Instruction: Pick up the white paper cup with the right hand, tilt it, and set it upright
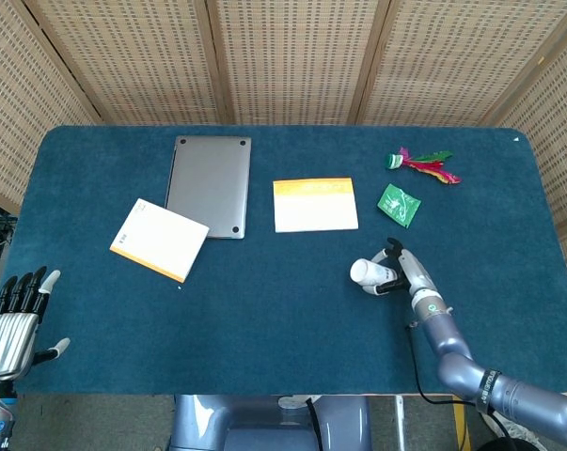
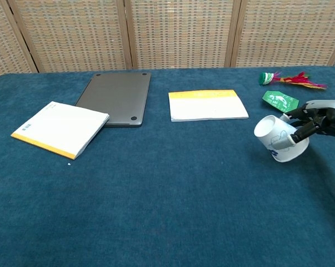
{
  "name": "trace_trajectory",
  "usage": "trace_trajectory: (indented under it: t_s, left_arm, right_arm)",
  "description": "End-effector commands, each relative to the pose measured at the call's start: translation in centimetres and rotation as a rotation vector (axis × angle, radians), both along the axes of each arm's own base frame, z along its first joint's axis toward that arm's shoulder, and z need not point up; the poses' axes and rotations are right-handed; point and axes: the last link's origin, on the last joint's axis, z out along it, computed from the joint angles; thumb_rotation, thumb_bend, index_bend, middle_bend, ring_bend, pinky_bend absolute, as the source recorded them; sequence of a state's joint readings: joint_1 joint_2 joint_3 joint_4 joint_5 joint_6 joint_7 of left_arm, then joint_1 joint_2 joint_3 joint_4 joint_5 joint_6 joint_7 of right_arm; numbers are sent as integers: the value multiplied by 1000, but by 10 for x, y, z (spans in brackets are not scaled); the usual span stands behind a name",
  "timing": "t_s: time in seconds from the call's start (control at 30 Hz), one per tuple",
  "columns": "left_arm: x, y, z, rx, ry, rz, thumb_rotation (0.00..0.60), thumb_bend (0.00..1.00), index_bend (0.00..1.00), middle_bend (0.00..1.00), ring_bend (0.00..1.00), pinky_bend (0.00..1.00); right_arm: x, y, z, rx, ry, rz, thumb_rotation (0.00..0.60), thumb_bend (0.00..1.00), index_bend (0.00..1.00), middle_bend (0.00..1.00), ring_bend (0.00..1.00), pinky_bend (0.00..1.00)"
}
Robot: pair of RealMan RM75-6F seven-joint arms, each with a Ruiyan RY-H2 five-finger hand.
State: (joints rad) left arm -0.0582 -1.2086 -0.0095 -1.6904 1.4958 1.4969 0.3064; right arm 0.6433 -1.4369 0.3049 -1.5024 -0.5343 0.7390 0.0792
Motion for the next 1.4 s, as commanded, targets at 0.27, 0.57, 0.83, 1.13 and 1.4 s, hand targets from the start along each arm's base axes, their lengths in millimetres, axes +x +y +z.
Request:
trace_trajectory:
  t_s: [0.27,0.57,0.83,1.13,1.4]
  left_arm:
    - [0,-1,0,-2,0,-1,600,109,0,0,0,0]
    - [0,0,-1,-4,2,0,600,109,0,0,0,0]
    - [1,-1,1,-1,0,-2,600,109,0,0,0,0]
    - [0,-1,3,9,-9,-1,600,110,0,0,0,0]
    - [-3,1,3,14,-15,4,600,110,0,0,0,0]
  right_arm:
    - [-13,4,-1,-3,29,-16,600,243,463,0,0,0]
    - [-24,6,6,-27,43,-24,600,248,448,0,0,0]
    - [-35,12,20,-51,113,-11,600,250,386,0,0,0]
    - [-37,32,50,-101,194,73,600,248,289,0,0,0]
    - [-44,65,85,-263,486,317,600,196,123,0,0,0]
